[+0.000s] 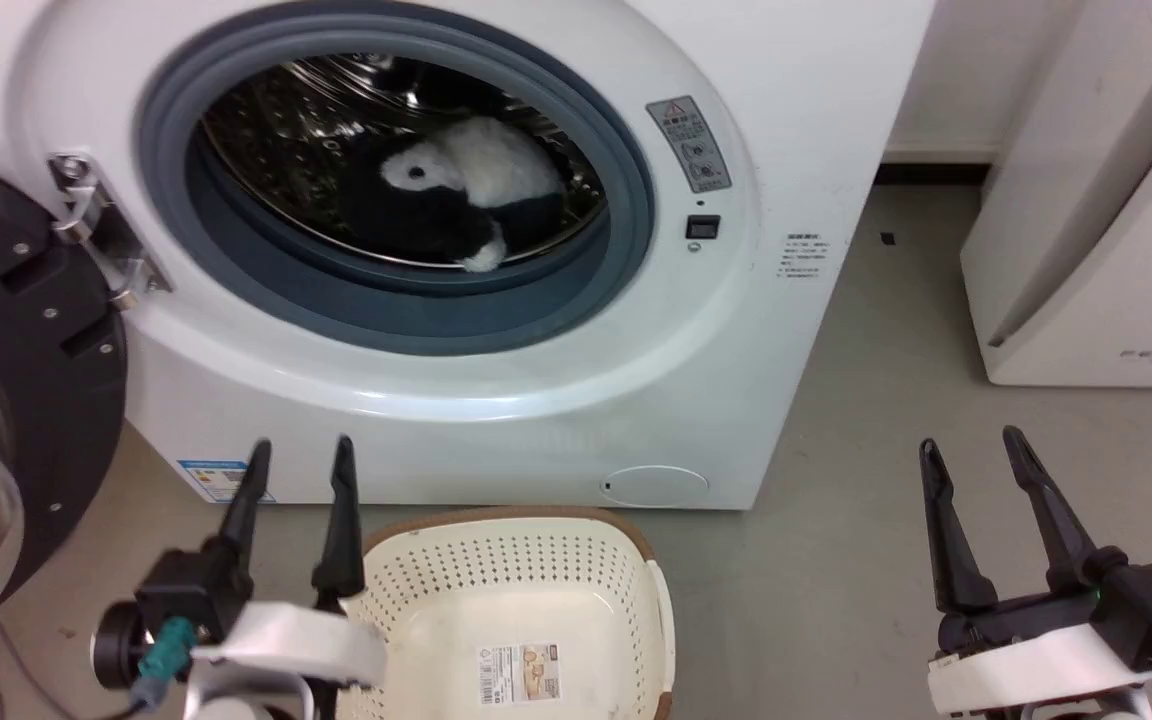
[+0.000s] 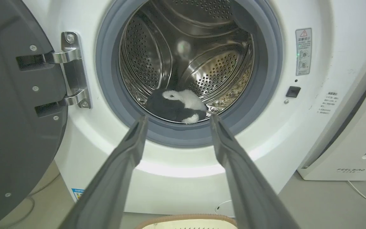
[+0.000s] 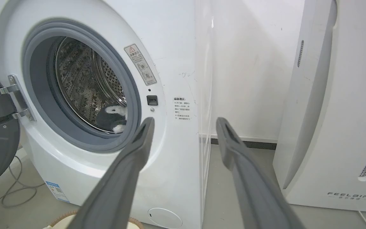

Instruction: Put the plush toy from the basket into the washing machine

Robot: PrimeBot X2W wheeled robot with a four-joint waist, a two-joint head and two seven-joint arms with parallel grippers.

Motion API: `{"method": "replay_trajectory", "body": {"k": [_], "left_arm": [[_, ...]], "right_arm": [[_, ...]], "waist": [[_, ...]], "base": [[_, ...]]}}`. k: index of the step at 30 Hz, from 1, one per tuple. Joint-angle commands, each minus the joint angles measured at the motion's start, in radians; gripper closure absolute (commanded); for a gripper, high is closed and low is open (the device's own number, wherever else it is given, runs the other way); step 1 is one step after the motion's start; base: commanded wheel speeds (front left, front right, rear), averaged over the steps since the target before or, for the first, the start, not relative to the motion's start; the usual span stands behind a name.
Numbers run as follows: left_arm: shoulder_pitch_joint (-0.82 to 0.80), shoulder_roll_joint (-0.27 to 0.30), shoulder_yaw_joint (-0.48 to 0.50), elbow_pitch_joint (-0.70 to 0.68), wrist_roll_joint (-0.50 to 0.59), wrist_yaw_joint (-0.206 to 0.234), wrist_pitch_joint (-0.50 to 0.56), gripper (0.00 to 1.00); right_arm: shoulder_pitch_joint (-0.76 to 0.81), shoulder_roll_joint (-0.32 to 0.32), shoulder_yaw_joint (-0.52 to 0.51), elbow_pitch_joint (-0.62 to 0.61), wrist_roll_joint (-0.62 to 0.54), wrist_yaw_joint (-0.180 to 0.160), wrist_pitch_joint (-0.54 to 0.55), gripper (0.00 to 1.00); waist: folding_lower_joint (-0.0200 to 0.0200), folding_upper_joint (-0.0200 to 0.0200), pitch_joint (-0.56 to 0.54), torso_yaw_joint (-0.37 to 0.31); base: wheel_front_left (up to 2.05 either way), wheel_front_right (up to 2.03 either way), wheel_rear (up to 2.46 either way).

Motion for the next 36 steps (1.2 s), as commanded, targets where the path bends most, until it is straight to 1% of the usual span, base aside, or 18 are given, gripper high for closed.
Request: {"method": "replay_trajectory", "body": {"k": [1, 13, 14, 36], "left_arm": [[0.02, -0.004, 0.0, -0.007, 0.012, 0.003, -0.005, 0.0], [0.119, -0.038, -0.003, -0.036, 0.069, 0.006, -0.005, 0.0], [0.113, -0.037, -0.003, -0.033, 0.063, 0.002, 0.0, 1.0], [0.111, -0.04, 0.003, -0.045, 0.083, 0.004, 0.036, 1.0]], "right_arm": [[0.017, 0.001, 0.003, 0.004, 0.005, -0.001, -0.004, 0.0], [0.045, 0.001, 0.018, 0.022, 0.003, -0.001, -0.004, 0.0], [0.033, 0.0, 0.017, 0.02, 0.0, 0.0, 0.0, 1.0], [0.03, 0.0, 0.015, 0.019, -0.014, 0.0, 0.035, 1.0]], "waist": [[0.0002, -0.0001, -0.01, 0.01], [0.0002, -0.0001, -0.04, 0.028], [0.0002, -0.0001, -0.041, 0.028], [0.0002, -0.0001, -0.05, 0.021]], "base": [[0.0, 0.0, 0.0], [0.0, 0.0, 0.0], [0.0, 0.0, 0.0], [0.0, 0.0, 0.0]]}}
